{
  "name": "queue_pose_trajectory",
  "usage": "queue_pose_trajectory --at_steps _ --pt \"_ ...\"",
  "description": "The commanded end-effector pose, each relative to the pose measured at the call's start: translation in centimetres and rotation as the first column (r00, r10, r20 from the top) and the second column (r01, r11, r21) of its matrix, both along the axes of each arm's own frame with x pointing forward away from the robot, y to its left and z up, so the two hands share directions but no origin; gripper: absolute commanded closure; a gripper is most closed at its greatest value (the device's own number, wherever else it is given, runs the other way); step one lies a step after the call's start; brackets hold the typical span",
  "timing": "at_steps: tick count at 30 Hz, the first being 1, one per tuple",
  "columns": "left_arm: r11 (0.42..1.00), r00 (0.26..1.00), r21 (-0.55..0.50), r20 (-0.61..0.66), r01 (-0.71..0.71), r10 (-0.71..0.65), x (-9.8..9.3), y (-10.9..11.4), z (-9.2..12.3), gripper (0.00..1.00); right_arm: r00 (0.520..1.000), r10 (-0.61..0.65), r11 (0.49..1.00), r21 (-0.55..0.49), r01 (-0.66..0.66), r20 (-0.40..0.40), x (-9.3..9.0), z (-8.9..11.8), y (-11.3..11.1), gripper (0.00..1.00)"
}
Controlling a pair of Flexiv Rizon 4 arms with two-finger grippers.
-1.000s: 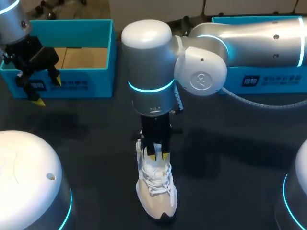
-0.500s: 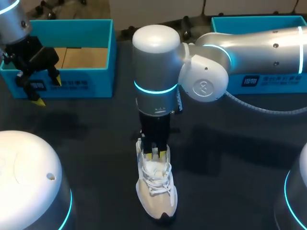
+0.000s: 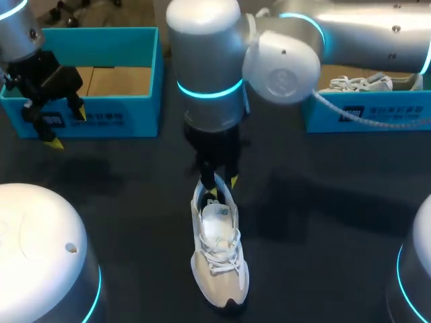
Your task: Take the shoe out of the shoebox, open the shoe tongue, remove and reinsert the insole, then place the shoe into the shoebox
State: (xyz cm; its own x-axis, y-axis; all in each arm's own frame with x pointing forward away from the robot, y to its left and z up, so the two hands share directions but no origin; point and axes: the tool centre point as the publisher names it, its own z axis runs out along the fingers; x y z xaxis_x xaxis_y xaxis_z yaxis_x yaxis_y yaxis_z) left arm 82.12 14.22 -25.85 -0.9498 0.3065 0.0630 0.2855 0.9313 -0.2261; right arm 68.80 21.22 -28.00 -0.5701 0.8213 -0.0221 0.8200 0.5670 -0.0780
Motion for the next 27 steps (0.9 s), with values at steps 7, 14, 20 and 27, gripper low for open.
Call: queue_pose_trajectory --at_steps 7,14,20,27 --pt "1.000 1.000 0.002 -0.001 0.001 -0.001 0.0 0.0 0.1 0.00 0.762 0.640 0.759 0.076 -0.647 0.103 1.5 0.2 -1.2 0.00" --pt "1.000 1.000 0.002 -0.001 0.001 -0.001 0.0 0.0 0.1 0.00 0.548 0.828 0.545 0.061 -0.836 0.120 1.3 -0.2 -1.3 0.00" --pt "1.000 1.000 0.002 -0.001 0.001 -0.001 0.0 0.0 0.1 0.00 0.548 0.828 0.545 0.061 -0.836 0.120 1.3 -0.2 -1.3 0.00" --pt "1.000 1.000 0.002 -0.001 0.001 -0.001 0.0 0.0 0.1 0.00 0.422 0.897 0.426 -0.008 -0.904 0.133 3.1 -0.5 -0.1 0.00"
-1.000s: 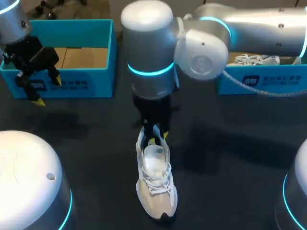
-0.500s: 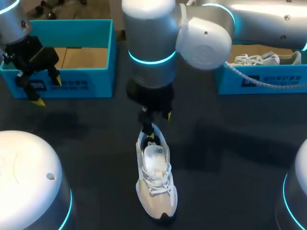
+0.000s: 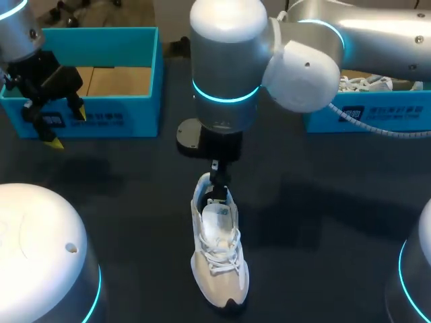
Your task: Take the shoe out of the shoebox, open the shoe tongue, remove and reinsert the insole, then place the shoe into the shoebox
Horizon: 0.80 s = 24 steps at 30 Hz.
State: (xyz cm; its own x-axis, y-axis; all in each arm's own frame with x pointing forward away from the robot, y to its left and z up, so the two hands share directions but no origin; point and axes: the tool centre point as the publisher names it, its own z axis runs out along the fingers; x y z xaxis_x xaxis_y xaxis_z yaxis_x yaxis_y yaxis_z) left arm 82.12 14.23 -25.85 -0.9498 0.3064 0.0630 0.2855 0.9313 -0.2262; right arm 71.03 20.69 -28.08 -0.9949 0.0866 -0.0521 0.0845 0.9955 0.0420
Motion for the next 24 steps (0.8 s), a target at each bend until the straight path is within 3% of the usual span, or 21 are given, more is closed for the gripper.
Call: queue_pose_trajectory --at_steps 1,10,15,24 --pt "1.000 1.000 0.002 -0.001 0.001 -0.001 0.0 0.0 0.1 0.00 0.966 0.252 0.968 -0.028 -0.251 0.054 1.2 -0.5 0.5 0.00" --pt "1.000 1.000 0.002 -0.001 0.001 -0.001 0.0 0.0 0.1 0.00 0.941 0.330 0.944 -0.029 -0.329 0.074 3.5 -2.6 1.3 0.00" --pt "1.000 1.000 0.002 -0.001 0.001 -0.001 0.0 0.0 0.1 0.00 0.950 0.311 0.950 -0.025 -0.310 0.040 4.2 -3.8 2.1 0.00" --pt "1.000 1.000 0.002 -0.001 0.001 -0.001 0.0 0.0 0.1 0.00 0.954 0.293 0.956 -0.017 -0.293 0.055 5.5 -5.8 3.0 0.00"
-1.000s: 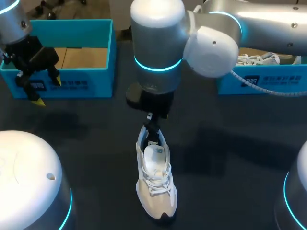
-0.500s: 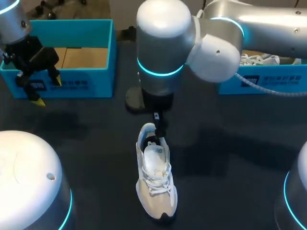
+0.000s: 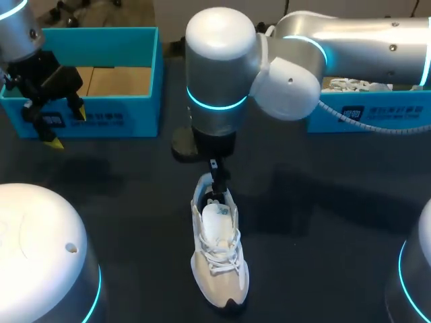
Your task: Take the shoe out of the shoebox, open the shoe tongue, remove and reinsert the insole, then place the shoe into the shoebox
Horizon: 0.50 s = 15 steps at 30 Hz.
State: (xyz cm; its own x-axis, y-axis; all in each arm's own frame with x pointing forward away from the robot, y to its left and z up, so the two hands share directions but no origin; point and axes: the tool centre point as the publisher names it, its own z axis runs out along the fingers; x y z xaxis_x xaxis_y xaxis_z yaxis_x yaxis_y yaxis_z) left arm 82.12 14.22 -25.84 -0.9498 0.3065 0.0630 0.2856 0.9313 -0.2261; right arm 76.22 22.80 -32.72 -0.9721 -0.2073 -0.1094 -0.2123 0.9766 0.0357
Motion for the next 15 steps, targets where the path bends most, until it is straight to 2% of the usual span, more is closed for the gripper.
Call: queue_pose_trajectory --at_steps 1,15 --pt "1.000 1.000 0.002 -0.001 0.001 -0.001 0.0 0.0 0.1 0.00 1.000 0.004 1.000 -0.007 -0.004 0.005 0.4 -1.4 1.0 0.00" --pt "1.000 1.000 0.002 -0.001 0.001 -0.001 0.0 0.0 0.1 0.00 1.000 -0.012 1.000 -0.005 0.012 0.024 1.2 -4.2 1.2 0.00"
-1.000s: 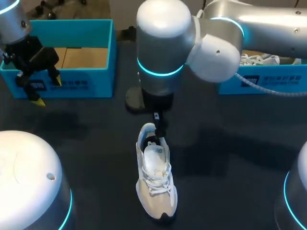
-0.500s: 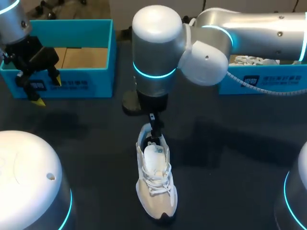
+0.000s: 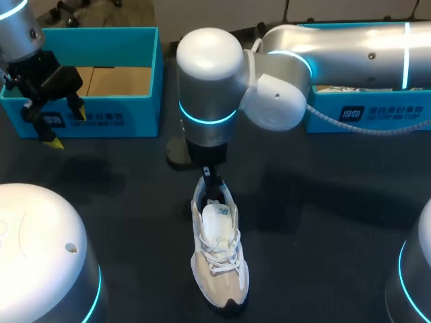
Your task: Take the shoe out of the shoebox, open the shoe tongue, remove and reinsert the insole, then place the shoe into the shoebox
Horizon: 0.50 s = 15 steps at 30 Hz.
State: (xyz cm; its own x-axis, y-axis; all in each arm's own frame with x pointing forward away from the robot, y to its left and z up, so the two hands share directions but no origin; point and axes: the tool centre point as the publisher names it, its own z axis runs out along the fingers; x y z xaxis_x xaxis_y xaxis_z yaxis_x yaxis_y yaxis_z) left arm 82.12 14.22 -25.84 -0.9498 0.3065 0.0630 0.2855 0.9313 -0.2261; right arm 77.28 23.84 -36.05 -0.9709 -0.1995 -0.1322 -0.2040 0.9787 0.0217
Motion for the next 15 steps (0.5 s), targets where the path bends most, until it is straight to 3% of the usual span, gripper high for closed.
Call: queue_pose_trajectory --at_steps 1,15 --pt "1.000 1.000 0.002 -0.001 0.001 -0.001 0.0 0.0 0.1 0.00 1.000 -0.003 1.000 0.005 0.003 -0.003 0.1 -1.0 0.2 0.00" --pt "1.000 1.000 0.002 -0.001 0.001 -0.001 0.0 0.0 0.1 0.00 0.999 -0.030 0.999 0.017 0.031 -0.031 0.7 -2.6 0.4 0.00"
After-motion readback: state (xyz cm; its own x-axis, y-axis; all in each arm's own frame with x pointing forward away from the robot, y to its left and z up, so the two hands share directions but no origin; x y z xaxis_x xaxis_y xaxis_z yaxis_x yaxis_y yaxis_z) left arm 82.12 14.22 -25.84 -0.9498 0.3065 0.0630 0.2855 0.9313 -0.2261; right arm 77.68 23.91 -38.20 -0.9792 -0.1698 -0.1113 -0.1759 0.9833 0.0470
